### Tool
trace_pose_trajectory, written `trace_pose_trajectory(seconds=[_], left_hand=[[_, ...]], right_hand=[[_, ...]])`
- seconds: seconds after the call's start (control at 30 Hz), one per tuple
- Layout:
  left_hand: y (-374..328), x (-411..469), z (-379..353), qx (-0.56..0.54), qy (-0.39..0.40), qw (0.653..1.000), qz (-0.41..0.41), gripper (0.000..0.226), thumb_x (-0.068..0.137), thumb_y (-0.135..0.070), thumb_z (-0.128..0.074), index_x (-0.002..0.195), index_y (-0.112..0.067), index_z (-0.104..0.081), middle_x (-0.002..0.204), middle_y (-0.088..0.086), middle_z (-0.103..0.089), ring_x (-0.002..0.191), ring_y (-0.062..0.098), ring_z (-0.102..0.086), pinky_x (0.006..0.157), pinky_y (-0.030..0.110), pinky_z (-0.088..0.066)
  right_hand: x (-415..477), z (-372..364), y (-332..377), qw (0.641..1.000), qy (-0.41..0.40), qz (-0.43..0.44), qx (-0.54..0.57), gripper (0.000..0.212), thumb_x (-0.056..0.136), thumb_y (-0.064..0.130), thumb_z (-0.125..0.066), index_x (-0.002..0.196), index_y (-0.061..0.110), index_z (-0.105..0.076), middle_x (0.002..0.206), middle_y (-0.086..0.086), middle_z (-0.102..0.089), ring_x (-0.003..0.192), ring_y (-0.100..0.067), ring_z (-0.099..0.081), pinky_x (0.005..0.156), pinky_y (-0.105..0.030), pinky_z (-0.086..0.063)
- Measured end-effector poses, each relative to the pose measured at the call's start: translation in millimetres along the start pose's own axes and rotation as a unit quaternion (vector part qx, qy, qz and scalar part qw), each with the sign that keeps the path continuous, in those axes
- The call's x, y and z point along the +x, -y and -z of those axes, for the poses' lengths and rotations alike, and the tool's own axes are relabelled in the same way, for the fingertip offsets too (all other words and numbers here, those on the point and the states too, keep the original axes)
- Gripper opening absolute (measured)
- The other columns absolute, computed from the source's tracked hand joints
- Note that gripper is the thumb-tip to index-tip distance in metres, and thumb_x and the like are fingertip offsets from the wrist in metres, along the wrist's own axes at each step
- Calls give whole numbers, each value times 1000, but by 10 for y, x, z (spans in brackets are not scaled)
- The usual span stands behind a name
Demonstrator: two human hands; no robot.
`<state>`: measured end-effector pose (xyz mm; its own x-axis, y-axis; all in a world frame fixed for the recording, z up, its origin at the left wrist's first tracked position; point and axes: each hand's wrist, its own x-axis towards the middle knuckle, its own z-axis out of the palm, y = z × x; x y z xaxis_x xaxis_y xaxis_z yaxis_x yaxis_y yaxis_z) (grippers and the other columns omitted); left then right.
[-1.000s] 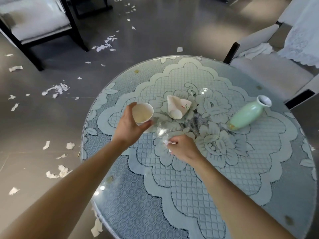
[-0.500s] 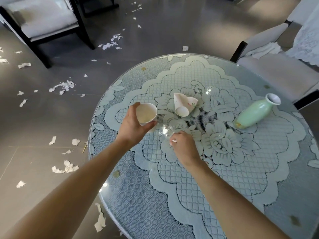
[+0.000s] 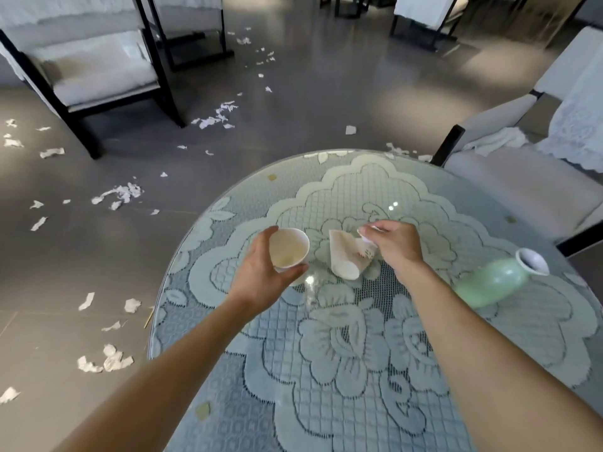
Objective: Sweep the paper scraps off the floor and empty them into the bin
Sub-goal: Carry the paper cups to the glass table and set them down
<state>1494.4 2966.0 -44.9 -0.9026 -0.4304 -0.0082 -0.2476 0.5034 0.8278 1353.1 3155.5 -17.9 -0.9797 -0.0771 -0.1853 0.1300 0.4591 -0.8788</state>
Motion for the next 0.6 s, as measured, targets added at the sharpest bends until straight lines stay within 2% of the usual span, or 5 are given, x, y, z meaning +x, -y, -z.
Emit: trace_pose_trajectory(seconds=[0.1,0.2,0.37,0.5,0.6], left_hand=[[10,45,-65,5,10,1000,-6,84,76,-45,-77,142,-26,-30,137,2,-45,109,14,-43,88,31,-39],[28,44,-119,14,32,999,1,82,75,-44,-78,141,-27,-31,138,1,-45,109,13,-43,89,33,-40],[-15,8,-204,19,67,998,-13,81,74,-36,-81,139,-27,-33,133,3,-48,105,13,-43,84,29,-38],[-72,-75,-241,21,81,996,-16,80,74,-32,-82,137,-26,-33,121,2,-51,101,17,-47,80,29,-41],[-116,-190,-260,22,89,996,-23,76,75,-31,-82,134,-27,-34,112,-3,-49,98,18,-49,77,28,-42]], right_hand=[[44,-130,-54,994,84,-18,-62,21,84,21,-73,103,12,-72,109,-3,-66,97,-26,-64,73,-39,-56],[-12,-232,-163,991,106,-34,-69,42,82,20,-74,122,13,-62,128,-5,-57,105,-21,-56,87,-42,-52],[-85,-188,-247,985,144,-66,-72,74,74,15,-81,139,6,-47,137,-11,-53,118,-25,-53,86,-29,-43],[-236,-102,-314,987,144,-71,-29,26,73,6,-80,96,5,-69,97,-9,-69,89,-24,-65,69,-30,-50],[-375,-66,-330,986,145,-80,26,16,75,5,-78,83,12,-67,91,-9,-69,82,-25,-66,65,-31,-51]])
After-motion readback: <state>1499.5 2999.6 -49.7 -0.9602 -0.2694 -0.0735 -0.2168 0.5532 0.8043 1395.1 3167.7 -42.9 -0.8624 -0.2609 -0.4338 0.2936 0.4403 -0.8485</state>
